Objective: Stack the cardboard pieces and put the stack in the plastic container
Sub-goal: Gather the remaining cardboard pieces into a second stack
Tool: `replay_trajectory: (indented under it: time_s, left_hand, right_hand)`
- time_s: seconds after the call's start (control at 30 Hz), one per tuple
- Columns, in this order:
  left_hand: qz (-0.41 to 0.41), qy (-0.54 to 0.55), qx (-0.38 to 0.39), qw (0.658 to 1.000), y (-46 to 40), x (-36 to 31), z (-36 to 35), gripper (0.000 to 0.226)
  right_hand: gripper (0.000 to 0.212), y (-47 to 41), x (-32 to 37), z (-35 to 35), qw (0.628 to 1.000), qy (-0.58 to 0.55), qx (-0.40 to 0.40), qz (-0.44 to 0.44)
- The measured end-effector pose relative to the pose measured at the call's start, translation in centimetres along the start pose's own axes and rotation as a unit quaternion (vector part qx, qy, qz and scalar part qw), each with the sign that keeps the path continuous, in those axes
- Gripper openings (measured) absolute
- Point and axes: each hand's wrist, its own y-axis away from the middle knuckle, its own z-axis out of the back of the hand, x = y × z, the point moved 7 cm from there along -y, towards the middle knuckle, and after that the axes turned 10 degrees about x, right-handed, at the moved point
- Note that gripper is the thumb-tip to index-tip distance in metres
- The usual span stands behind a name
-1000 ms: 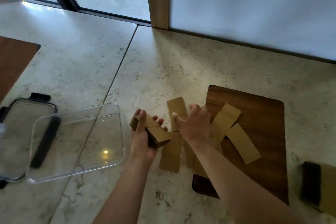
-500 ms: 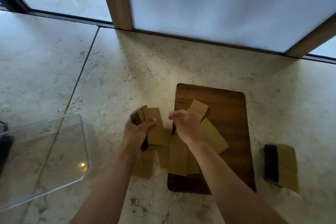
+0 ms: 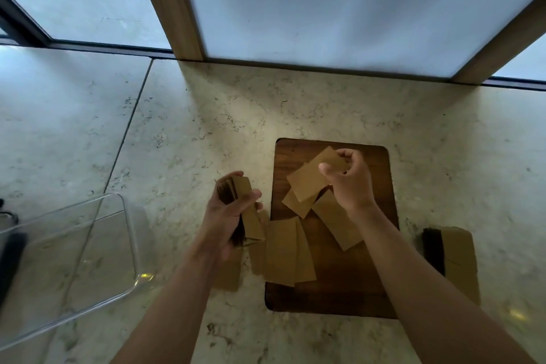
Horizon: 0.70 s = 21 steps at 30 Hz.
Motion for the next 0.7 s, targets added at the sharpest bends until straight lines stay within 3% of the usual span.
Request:
replay_trajectory:
  time_s: [0.1,0.17,0.23,0.27,0.33,0.4,0.47,0.53,0.6,0.7]
  left_hand:
    - [0.023,-0.050,0.028,0.998,-0.1,-0.2,-1.3,0.068]
    - [0.079,-0.063,0.099,0.990,0.0,0.4,-2.9,0.062]
    - [0.125,-0.086,0.150,0.977,0.3,1.5,-4.4,0.055]
    - [0.132,-0.104,0.148,0.975,0.4,1.8,-4.6,0.053]
    - [0.126,-0.107,0.127,0.978,0.5,2.4,-4.3,0.050]
    - [0.110,-0.047,0.116,0.986,0.6,2.8,-3.5,0.057]
    - [0.085,0.014,0.104,0.991,0.5,2.9,-2.3,0.068]
    - [0.064,0.035,0.081,0.994,0.3,2.9,-1.4,0.074]
    - [0.055,0.064,0.074,0.994,0.3,3.0,-1.4,0.075]
    - [0.054,0.094,0.071,0.992,0.4,3.3,-1.8,0.072]
  right_hand:
    - [0.024,1.1,1.3,-1.3,0.987,-0.078,0.142,0.021]
    - [0.019,3.0,1.7,-3.6,0.961,-0.054,0.269,0.025]
    - [0.017,4.5,1.5,-5.5,0.947,0.004,0.320,0.031]
    - [0.018,4.6,1.1,-5.8,0.955,0.018,0.293,0.035]
    - [0.024,3.7,-0.1,-3.8,0.989,0.075,0.124,0.032]
    - [0.037,3.3,-1.5,-0.8,0.963,0.270,-0.020,0.005]
    - [0.073,3.8,-3.9,-0.2,0.903,0.424,0.031,-0.068]
    - [0.095,4.9,-5.4,-0.6,0.874,0.470,0.089,-0.089]
    - [0.095,5.3,-6.4,0.0,0.903,0.409,0.074,-0.109]
    - [0.062,5.0,-6.8,0.9,0.942,0.303,0.069,-0.127]
